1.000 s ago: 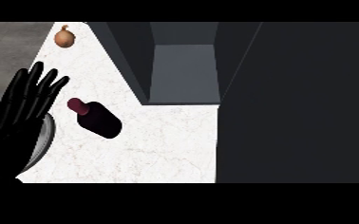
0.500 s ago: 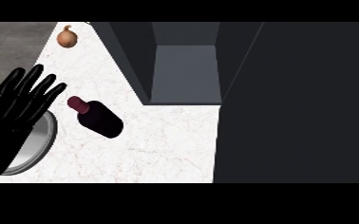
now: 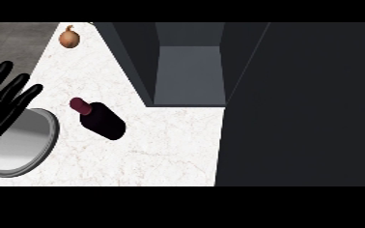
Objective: Pick up the wine, place it into the cabinet and close the cabinet
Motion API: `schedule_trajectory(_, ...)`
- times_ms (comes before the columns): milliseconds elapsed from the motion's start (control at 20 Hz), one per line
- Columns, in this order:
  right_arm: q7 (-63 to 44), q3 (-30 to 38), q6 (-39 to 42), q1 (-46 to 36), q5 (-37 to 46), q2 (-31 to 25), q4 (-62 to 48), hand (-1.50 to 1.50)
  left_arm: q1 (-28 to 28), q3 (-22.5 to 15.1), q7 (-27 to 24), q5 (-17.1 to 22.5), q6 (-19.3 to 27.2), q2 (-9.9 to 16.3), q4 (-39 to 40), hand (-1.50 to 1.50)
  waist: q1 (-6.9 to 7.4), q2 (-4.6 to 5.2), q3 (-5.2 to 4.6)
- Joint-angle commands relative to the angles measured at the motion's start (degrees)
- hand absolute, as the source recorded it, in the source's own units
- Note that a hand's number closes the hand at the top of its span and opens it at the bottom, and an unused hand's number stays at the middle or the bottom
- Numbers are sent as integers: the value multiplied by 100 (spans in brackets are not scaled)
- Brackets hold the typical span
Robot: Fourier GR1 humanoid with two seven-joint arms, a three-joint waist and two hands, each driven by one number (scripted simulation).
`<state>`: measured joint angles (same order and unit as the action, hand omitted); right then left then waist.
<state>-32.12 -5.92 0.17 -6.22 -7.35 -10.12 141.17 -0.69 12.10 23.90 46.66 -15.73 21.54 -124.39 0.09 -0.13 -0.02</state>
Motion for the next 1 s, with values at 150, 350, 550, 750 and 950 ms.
schedule_trajectory(150,-1507,78,-552,-905,-159,-65,889,-150,-132,50,316,27,134,13,-78,-150,-18,-2,-4)
schedule_trajectory(350,-1846,-127,-741,-1152,245,-20,907,-150,-74,290,707,341,283,155,-342,-150,2,-11,-4)
schedule_trajectory(550,-1953,111,-709,-1551,-14,-96,703,-150,-539,-176,708,-391,596,-33,-109,-150,-37,2,0)
schedule_trajectory(750,-2053,640,-510,-1324,-485,-277,1034,-150,-700,-195,626,-548,638,-172,352,-150,-71,1,3)
schedule_trajectory(950,-2016,473,-474,-1270,-378,-154,931,-150,-608,-309,67,-1182,424,-445,778,-150,-65,5,1)
